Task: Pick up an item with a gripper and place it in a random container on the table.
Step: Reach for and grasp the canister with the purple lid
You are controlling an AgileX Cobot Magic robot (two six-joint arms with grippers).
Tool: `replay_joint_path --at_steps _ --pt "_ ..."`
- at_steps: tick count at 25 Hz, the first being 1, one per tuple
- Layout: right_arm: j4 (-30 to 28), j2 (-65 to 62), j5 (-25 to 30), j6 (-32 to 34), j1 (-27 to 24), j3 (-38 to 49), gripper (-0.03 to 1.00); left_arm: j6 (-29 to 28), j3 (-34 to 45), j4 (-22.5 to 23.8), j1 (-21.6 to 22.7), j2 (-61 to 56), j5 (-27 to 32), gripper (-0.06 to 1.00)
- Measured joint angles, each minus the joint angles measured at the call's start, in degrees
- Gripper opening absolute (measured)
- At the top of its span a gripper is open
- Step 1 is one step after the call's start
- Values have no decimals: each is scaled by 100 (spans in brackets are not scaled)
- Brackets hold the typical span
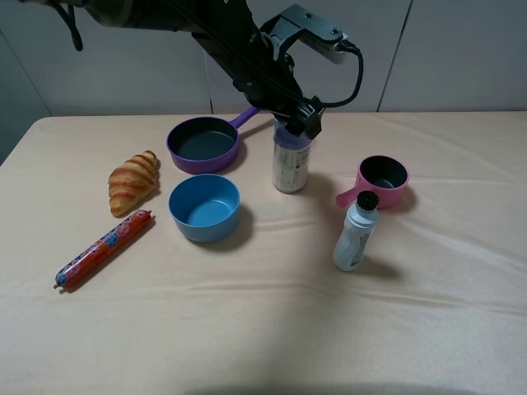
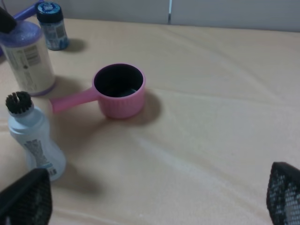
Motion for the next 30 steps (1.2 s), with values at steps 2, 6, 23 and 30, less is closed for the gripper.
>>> replay_joint_path --at_steps 2,6,23,30 --pt "0 0 0 0 0 0 69 0 0 0 0 85 -79 98" --pt "6 0 0 0 0 0 69 7 0 0 0 239 -235 98" --pt "11 0 0 0 0 0 69 7 0 -6 0 817 -447 97" --pt "16 0 0 0 0 0 69 7 0 -6 0 864 -447 96"
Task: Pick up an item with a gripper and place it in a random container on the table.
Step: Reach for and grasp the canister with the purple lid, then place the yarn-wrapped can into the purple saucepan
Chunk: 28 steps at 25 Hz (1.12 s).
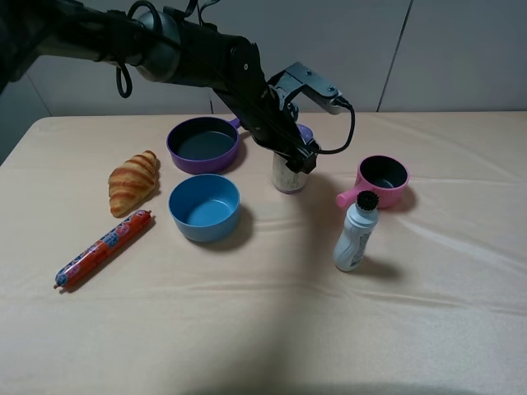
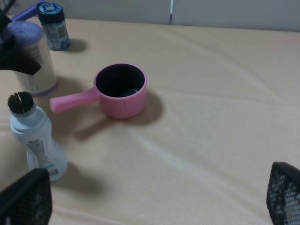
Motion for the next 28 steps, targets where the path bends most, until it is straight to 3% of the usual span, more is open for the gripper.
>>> replay_joint_path --at_steps 5,10,28 --pt "4 0 0 0 0 0 69 0 0 0 -39 0 -5 90" --pt "4 0 0 0 0 0 69 0 0 -5 -58 0 -84 61" --pt "4 0 0 0 0 0 69 0 0 -6 -58 0 -86 61"
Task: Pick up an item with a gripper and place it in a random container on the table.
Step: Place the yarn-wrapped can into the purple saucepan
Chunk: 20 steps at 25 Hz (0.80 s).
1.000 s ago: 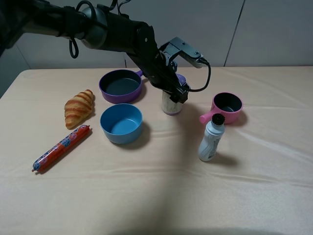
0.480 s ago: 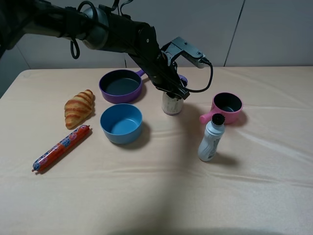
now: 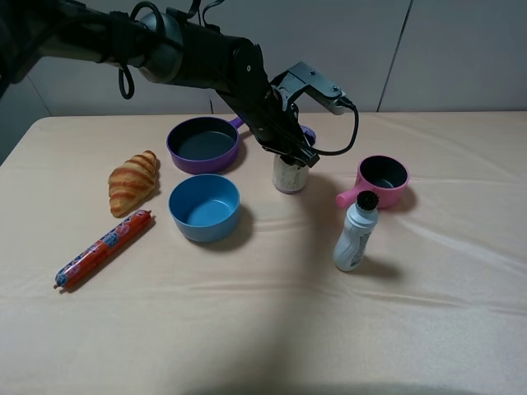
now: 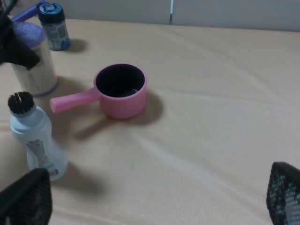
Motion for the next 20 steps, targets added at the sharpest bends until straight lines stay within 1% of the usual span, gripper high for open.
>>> replay_joint_path --at_steps 8,20 --pt "0 0 0 0 0 0 69 0 0 0 0 -17 17 61" --pt "0 0 0 0 0 0 69 0 0 10 0 -447 296 61"
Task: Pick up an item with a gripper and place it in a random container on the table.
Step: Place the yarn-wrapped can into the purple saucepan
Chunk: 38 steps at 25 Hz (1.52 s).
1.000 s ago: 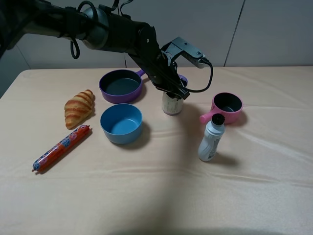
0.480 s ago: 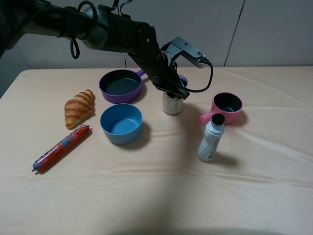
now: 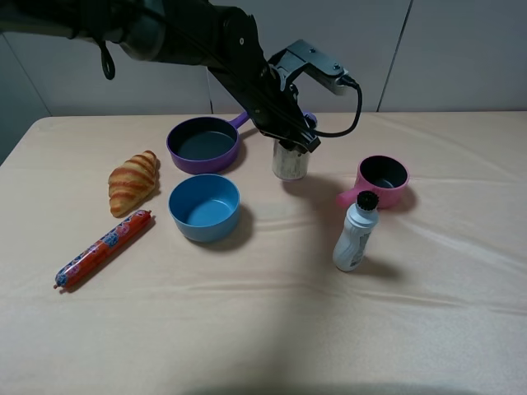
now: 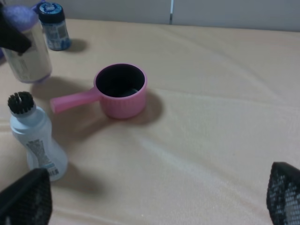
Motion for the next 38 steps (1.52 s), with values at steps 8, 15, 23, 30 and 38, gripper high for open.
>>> replay_joint_path --at_steps 8,15,23,30,38 --pt "0 0 0 0 0 0 69 0 0 -27 0 -238 167 61" --pt "6 0 0 0 0 0 69 0 -191 -64 0 -480 659 61" --pt "6 0 0 0 0 0 69 -409 -671 348 0 -518 1190 61" --pt "6 0 0 0 0 0 69 -742 -736 711 107 -684 1351 61" --pt "17 0 0 0 0 0 69 -783 -736 808 612 -884 1769 61"
